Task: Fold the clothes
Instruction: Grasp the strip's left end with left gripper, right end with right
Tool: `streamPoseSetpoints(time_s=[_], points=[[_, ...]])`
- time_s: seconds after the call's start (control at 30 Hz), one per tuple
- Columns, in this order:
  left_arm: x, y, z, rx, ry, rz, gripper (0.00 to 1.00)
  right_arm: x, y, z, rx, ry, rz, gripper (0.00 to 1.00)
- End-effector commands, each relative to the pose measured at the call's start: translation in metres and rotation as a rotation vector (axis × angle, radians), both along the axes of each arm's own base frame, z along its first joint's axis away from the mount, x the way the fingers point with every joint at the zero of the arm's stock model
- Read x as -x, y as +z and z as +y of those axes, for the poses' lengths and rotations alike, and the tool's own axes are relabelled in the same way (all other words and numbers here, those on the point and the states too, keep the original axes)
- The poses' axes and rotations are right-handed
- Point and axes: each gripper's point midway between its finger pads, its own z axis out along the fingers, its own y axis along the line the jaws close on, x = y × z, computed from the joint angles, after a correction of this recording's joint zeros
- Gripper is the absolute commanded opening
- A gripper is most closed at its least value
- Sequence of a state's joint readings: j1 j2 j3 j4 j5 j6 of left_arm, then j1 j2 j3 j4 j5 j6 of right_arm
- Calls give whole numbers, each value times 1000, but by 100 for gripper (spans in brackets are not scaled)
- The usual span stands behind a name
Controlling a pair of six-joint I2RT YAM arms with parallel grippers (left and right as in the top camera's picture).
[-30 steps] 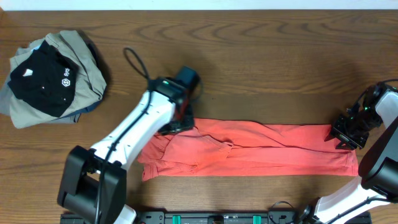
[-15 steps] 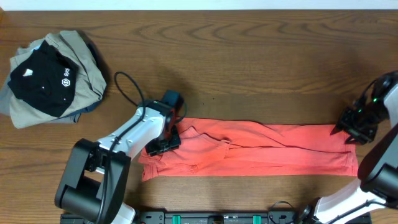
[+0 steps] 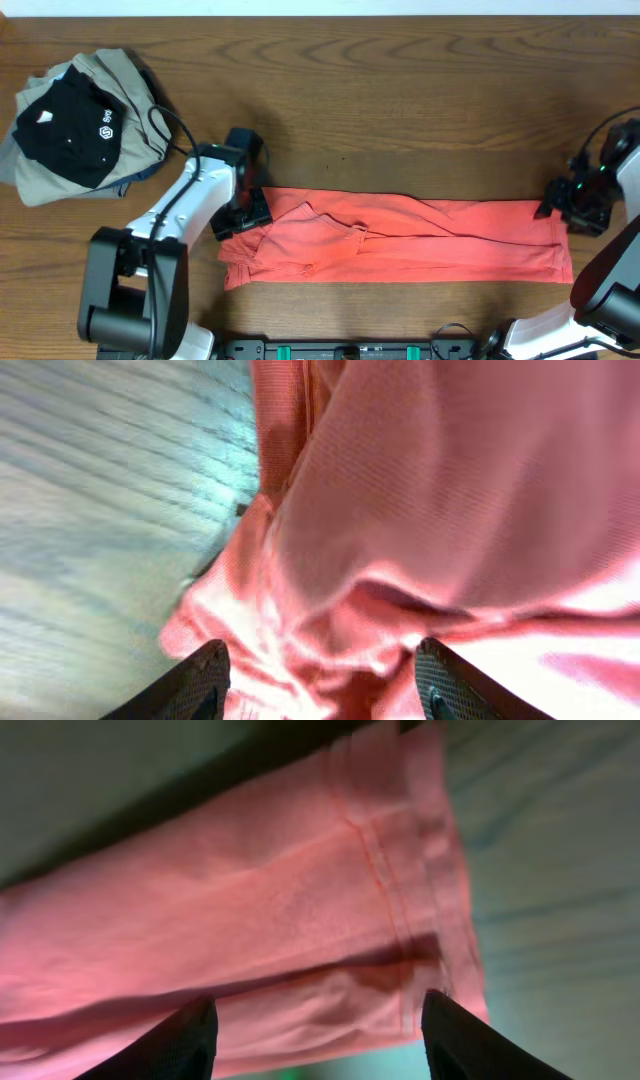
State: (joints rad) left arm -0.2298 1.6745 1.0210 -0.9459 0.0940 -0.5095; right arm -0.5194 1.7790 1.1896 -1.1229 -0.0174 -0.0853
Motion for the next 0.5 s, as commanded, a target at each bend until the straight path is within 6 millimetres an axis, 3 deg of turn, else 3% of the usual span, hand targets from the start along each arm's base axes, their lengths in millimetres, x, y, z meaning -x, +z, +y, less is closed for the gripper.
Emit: streamPoseSetpoints(time_s=[0.0,0.23,0.47], points=[[-17,32,1,24,-38,-109,61,17,-14,-6,32,69,44,65],[-22,75,5,53,-24,-272,65,31,-17,-38,220,33,125,68],[-18,80,5,61,-3,-285,66,32,-30,-40,189,-8,81,74]])
